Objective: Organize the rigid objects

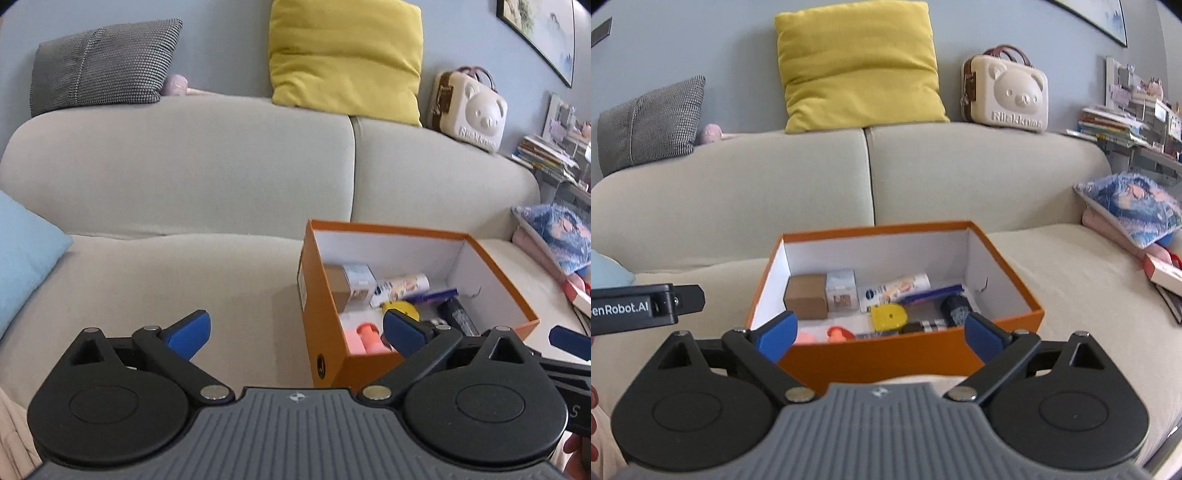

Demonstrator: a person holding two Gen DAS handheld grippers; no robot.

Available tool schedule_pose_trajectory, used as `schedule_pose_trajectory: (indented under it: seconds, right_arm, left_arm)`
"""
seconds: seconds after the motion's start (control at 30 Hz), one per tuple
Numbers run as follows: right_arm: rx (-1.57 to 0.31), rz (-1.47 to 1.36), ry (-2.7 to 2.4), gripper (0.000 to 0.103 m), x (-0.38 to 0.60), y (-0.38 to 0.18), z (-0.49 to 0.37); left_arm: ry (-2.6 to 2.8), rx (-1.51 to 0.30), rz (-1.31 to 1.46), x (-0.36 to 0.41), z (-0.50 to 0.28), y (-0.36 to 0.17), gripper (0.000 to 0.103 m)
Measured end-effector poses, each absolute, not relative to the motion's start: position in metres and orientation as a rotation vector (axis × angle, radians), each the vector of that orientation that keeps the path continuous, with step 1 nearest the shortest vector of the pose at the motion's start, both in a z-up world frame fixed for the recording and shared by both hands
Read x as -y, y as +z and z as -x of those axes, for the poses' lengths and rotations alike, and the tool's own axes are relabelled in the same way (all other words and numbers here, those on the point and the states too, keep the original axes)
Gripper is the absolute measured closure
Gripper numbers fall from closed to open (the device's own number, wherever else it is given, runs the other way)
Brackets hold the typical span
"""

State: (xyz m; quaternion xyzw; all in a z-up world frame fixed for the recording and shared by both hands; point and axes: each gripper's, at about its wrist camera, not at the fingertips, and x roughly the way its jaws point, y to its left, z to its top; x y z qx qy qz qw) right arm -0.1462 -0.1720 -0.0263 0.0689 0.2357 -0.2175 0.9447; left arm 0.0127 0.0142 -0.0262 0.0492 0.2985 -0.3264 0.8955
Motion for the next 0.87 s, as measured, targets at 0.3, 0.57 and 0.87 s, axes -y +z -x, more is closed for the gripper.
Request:
schedule_pose_trajectory:
  seconds: [0.3, 0.57, 0.87]
  right_arm:
    - [-0.553, -0.149, -0.463, 0.004, 0.181, -0.044, 0.140]
    - [-0.566, -0.188, -0.461, 0.004, 0.188, -0.047, 0.139]
    - [-0.572, -0.202, -0.460, 0.004, 0.190, -0.048, 0.138]
  left_arm:
    - [-0.635, -0.635, -0.152, -0.010, -0.011, -0.038, 0.000]
    - [-0.640, -0.655, -0.170, -0.009, -0.012, -0.042, 0.000]
    - [-0.651, -0.646, -0.168, -0.012, -0.013, -0.040, 0.000]
